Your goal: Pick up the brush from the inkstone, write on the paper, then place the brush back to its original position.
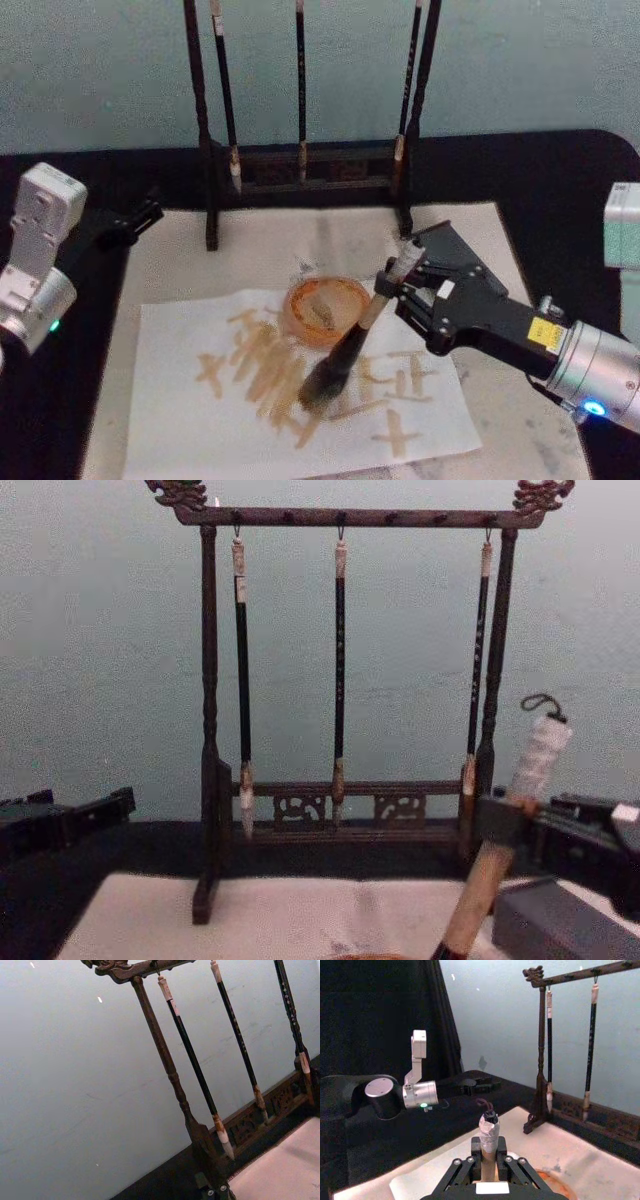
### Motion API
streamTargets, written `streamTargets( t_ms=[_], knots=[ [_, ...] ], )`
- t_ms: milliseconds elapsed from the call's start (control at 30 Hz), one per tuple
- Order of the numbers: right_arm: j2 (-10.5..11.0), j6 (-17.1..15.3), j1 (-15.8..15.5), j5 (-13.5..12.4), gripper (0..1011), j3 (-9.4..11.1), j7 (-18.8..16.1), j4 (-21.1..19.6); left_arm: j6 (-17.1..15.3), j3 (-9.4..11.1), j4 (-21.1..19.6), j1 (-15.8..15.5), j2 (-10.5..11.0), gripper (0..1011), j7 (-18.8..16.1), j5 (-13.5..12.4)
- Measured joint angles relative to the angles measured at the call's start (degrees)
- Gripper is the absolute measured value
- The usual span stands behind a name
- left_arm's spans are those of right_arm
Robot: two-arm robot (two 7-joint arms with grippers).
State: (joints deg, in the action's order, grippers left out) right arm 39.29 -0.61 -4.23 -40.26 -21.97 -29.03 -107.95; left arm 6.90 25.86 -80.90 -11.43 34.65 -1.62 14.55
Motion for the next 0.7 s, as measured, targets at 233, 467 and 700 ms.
streamTargets(
  t_ms=[233,467,700],
  knots=[
    [0.5,0.3,-0.8,-0.4,178,1.3,0.1,-1.2,0.0,0.0,0.0,0.0,0.0,1002,0.0,0.0],
    [0.3,0.2,-0.6,-0.9,178,1.7,0.0,-2.2,0.0,0.0,0.0,0.0,0.0,1002,0.0,0.0],
    [-1.2,0.2,1.3,-1.4,178,1.0,-0.2,-2.1,0.0,0.0,0.0,0.0,0.0,1002,0.0,0.0]
  ],
)
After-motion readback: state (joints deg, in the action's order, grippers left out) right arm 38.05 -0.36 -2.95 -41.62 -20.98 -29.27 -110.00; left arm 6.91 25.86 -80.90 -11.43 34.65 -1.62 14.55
